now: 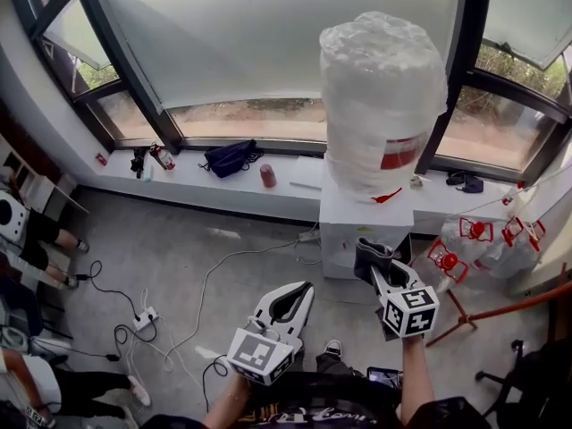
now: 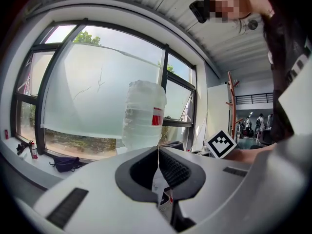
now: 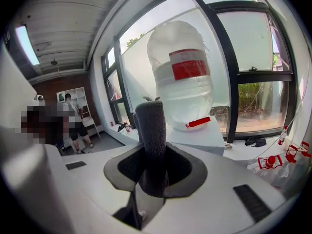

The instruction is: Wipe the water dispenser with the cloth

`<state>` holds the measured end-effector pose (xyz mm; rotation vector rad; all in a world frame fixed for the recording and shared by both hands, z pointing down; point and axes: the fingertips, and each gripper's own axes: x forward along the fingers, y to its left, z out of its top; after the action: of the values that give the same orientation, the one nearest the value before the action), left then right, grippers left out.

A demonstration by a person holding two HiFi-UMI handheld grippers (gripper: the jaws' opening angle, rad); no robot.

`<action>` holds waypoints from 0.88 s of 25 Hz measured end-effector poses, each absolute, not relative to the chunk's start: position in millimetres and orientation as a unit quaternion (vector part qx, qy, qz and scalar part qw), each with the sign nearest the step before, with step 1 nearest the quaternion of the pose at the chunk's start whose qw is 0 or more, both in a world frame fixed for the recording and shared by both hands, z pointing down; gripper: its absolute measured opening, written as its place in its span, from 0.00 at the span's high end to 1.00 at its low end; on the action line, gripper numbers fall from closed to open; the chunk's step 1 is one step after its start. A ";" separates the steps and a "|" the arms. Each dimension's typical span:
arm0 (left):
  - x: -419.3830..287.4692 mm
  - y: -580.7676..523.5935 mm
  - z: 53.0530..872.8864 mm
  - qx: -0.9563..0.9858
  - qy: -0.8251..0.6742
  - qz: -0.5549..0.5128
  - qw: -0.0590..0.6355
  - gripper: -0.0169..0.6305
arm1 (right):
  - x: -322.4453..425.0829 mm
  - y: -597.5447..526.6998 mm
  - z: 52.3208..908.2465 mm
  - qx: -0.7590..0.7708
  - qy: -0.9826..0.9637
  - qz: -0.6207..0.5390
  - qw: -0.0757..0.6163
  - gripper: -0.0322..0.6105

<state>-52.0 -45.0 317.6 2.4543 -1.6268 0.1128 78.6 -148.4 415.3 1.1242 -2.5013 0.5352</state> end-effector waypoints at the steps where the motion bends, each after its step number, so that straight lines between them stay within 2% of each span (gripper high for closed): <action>1: -54.9 -48.5 317.3 0.830 -0.547 0.040 0.096 0.94 | 75.6 -155.2 417.6 0.398 -0.880 0.192 0.172 0.78; 6: -76.2 -71.4 317.8 0.836 -0.537 0.069 0.087 0.94 | 53.1 -189.1 429.8 0.412 -0.871 0.201 0.175 0.78; 22: -138.0 -155.6 310.7 0.874 -0.476 0.051 0.080 0.94 | -59.2 -278.2 511.4 0.402 -0.834 0.290 0.243 0.78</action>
<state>-138.0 -155.6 310.7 2.6143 -1.4239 0.1516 -59.2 -278.2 511.4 1.0981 -2.2785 0.7927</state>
